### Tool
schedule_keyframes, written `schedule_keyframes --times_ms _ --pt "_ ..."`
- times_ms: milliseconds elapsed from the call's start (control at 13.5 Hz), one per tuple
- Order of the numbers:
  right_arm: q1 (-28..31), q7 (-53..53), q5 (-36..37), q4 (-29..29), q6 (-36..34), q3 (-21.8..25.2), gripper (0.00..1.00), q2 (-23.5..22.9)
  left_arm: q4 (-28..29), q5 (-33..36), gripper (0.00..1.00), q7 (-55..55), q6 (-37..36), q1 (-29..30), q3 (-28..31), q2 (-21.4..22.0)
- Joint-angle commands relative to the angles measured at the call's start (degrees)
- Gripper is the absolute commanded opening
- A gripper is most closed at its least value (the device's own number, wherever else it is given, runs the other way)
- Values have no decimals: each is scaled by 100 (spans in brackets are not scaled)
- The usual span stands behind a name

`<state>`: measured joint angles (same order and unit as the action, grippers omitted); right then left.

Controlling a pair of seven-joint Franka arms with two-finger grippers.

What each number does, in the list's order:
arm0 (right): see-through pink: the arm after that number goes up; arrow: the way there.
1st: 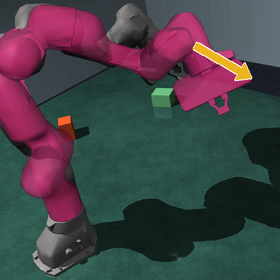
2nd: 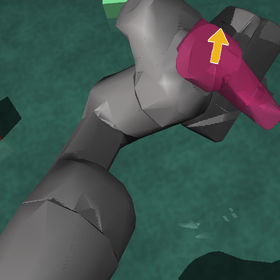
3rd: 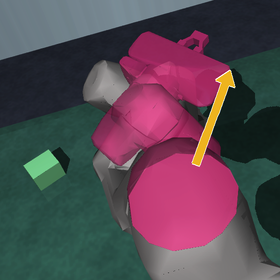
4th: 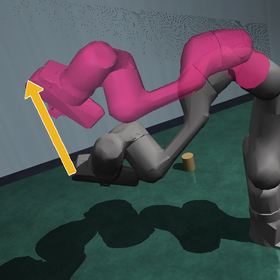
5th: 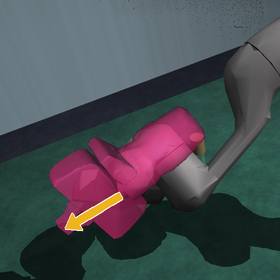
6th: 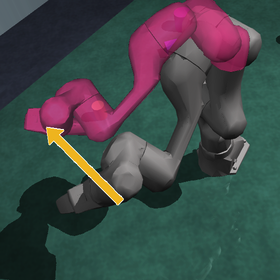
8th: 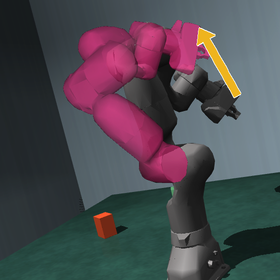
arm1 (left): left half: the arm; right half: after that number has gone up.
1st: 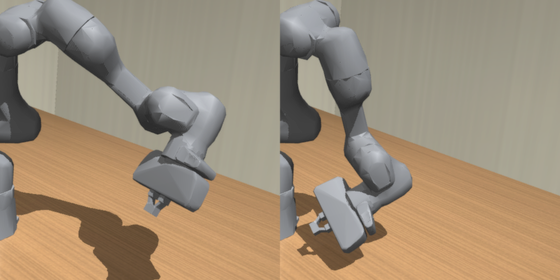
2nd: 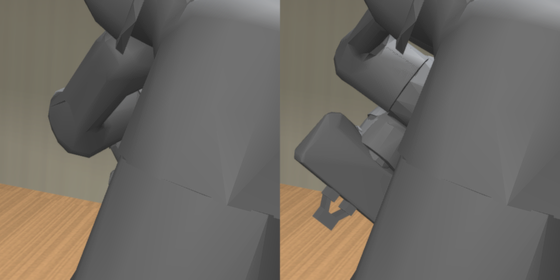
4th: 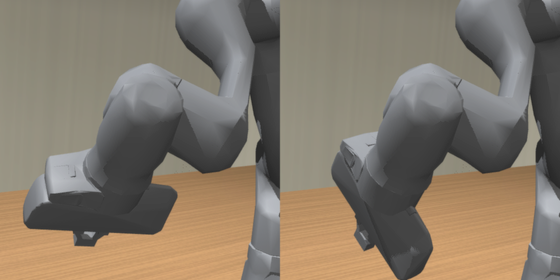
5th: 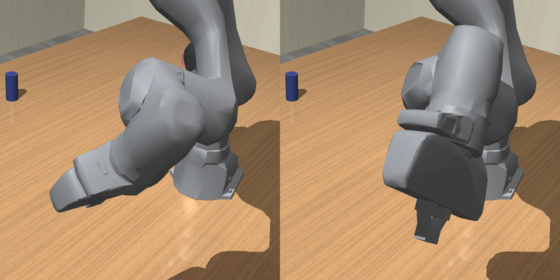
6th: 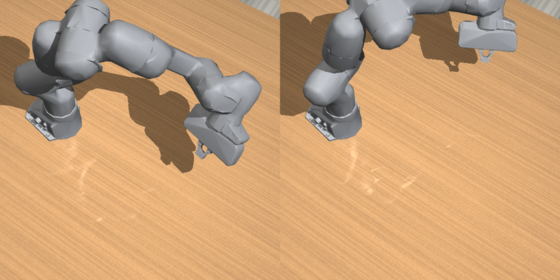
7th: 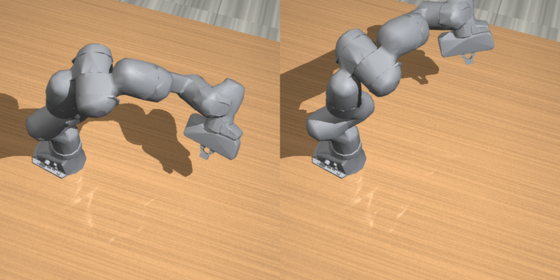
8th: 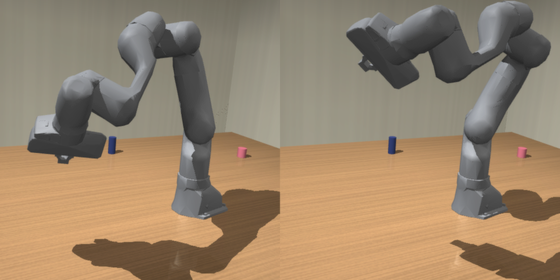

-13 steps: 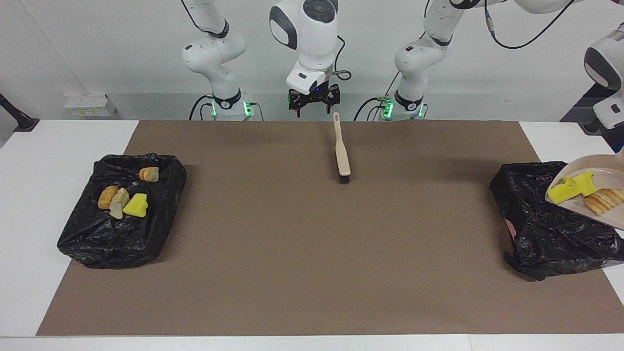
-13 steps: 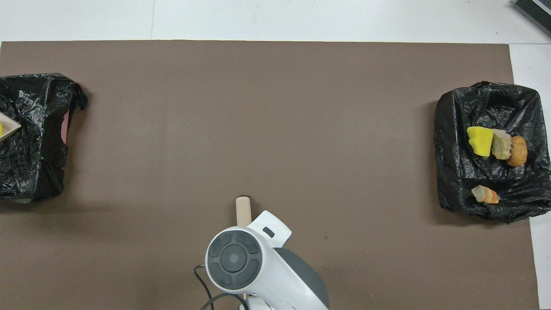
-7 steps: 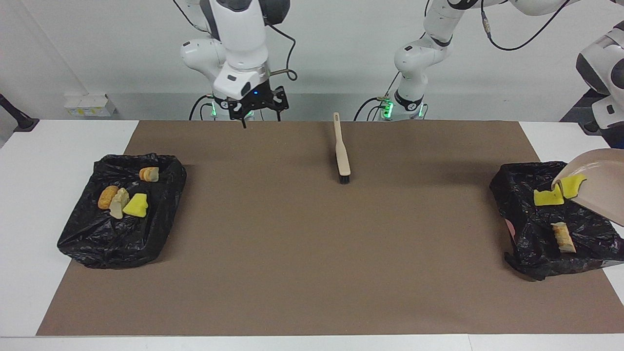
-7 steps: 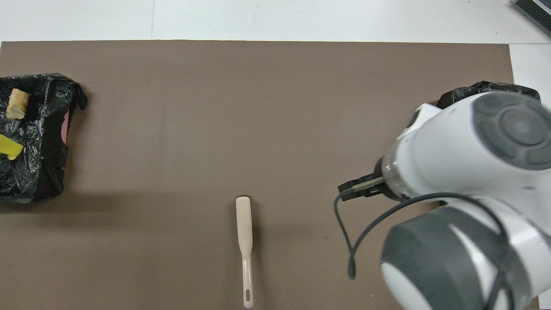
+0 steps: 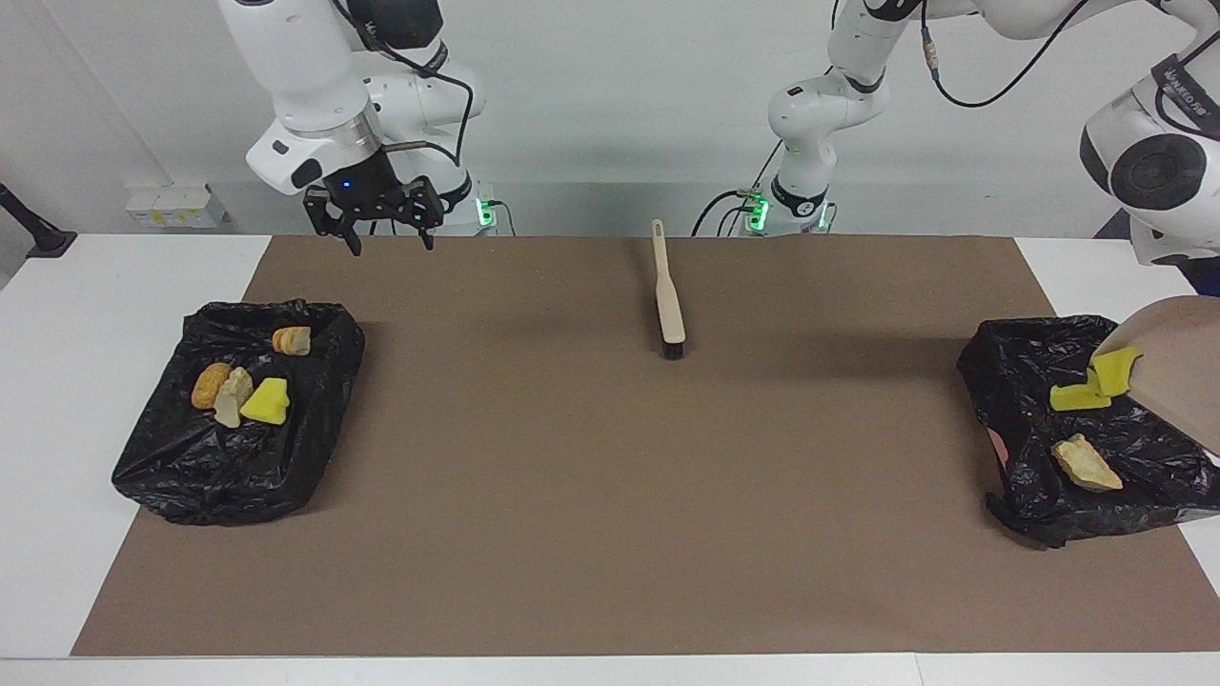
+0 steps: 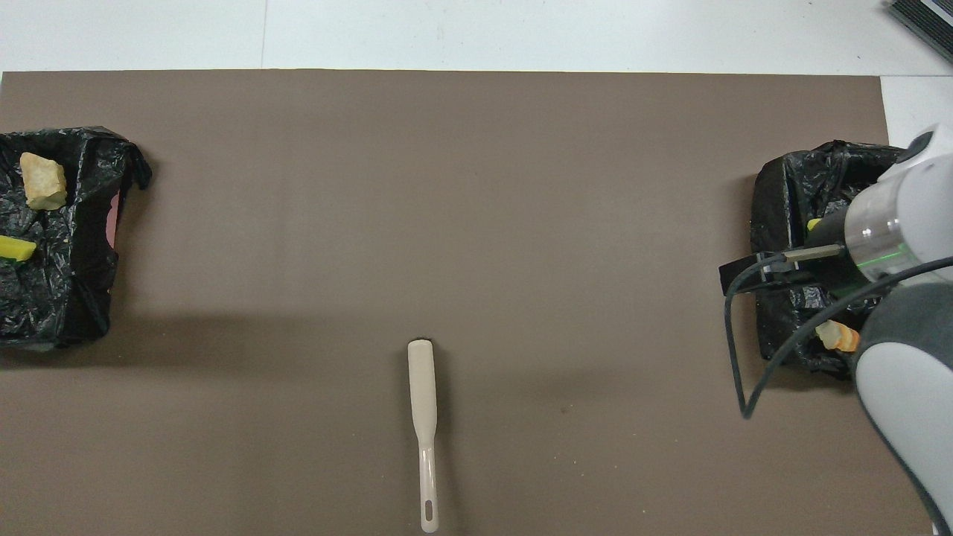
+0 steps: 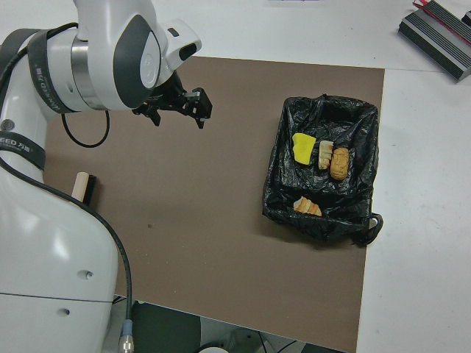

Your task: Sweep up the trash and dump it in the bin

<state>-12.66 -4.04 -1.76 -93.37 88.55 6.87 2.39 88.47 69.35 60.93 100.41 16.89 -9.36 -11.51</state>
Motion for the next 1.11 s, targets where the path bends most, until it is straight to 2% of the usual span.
schedule_keyframes --times_ms 0,222,593,890,1038 --pt "343 279 132 337 -144 -81 100 -143 -611 123 0 -11 57 -159 66 -377" --pt "852 307 -17 381 -303 -151 100 -64 -1050 184 0 -20 260 -177 93 -649" --pt "818 280 -17 275 -259 -178 100 15 -1113 80 0 76 104 -177 128 -545" --pt "818 281 -8 275 -259 -169 100 15 -1113 -1911 0 -28 -669 -282 49 -247" --pt "818 281 -17 275 -259 -160 100 15 -1095 -2817 0 -413 -951 -283 49 -71"
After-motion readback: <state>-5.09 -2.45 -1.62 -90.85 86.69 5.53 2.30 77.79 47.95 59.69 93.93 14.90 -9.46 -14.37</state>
